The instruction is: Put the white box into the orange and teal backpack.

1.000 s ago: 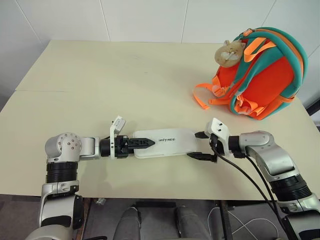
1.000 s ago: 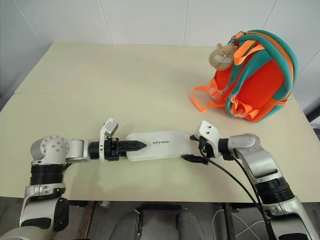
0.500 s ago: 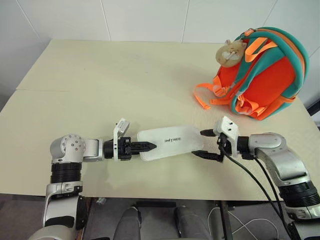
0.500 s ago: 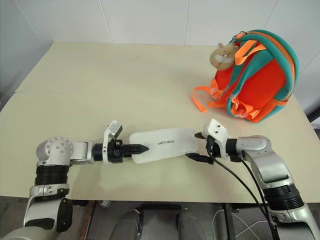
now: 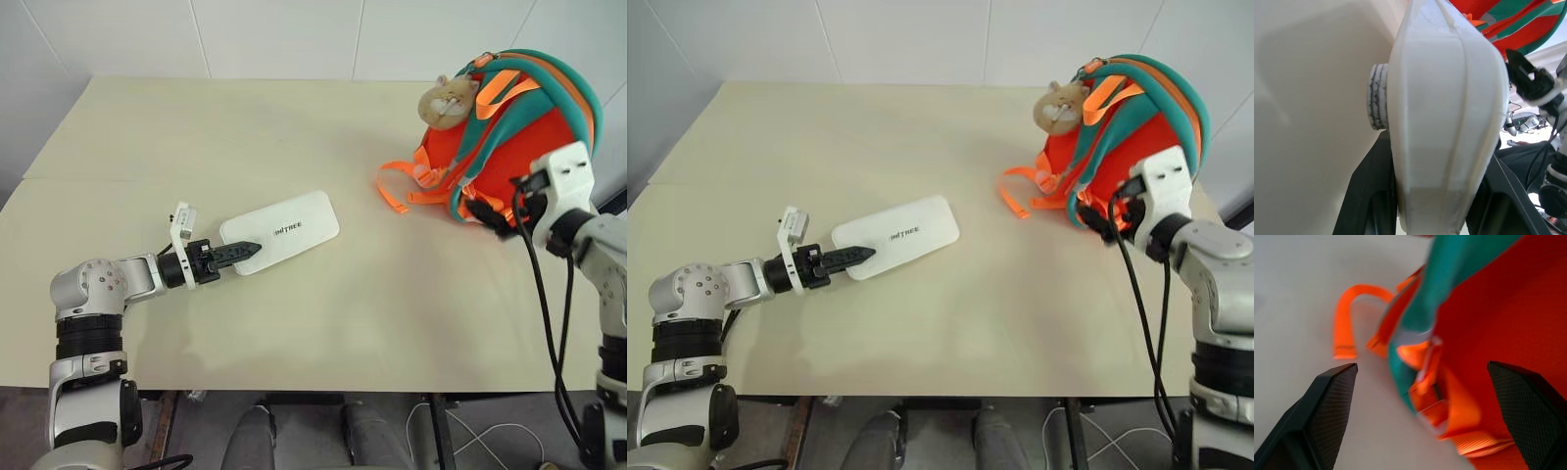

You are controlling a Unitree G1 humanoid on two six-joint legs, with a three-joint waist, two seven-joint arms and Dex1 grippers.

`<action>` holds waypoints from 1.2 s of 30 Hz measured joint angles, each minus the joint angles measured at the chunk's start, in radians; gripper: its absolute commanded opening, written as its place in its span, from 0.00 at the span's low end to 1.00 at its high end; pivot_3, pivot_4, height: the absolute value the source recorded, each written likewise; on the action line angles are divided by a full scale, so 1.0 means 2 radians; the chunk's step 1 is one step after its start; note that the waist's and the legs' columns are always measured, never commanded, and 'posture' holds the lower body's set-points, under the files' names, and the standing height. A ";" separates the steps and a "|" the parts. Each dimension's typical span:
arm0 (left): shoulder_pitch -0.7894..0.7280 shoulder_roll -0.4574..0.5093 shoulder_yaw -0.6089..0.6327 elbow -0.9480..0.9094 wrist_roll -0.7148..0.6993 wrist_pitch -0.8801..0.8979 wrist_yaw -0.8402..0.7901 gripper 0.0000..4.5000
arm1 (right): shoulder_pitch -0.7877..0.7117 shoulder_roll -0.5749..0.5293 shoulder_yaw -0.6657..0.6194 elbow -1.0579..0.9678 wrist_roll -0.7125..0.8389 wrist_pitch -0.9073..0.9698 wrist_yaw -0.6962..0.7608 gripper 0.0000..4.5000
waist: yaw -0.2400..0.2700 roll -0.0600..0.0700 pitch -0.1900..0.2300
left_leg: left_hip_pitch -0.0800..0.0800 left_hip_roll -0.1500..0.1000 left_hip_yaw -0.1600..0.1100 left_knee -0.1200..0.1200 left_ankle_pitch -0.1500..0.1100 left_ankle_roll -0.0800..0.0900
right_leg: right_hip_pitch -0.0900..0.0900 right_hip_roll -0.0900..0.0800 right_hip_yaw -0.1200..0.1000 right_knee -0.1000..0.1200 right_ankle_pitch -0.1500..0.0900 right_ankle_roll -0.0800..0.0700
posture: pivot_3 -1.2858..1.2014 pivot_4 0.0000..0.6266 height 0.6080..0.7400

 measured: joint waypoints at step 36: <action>0.157 0.055 0.088 -0.110 -0.036 -0.064 -0.012 0.28 | -0.098 0.035 0.072 -0.094 0.363 0.094 0.219 0.00 | -0.014 0.000 0.000 | 0.000 0.002 0.001 -0.004 0.000 -0.001 | -0.002 0.000 -0.001 0.000 -0.001 -0.002 | 0.52 0.24 1.00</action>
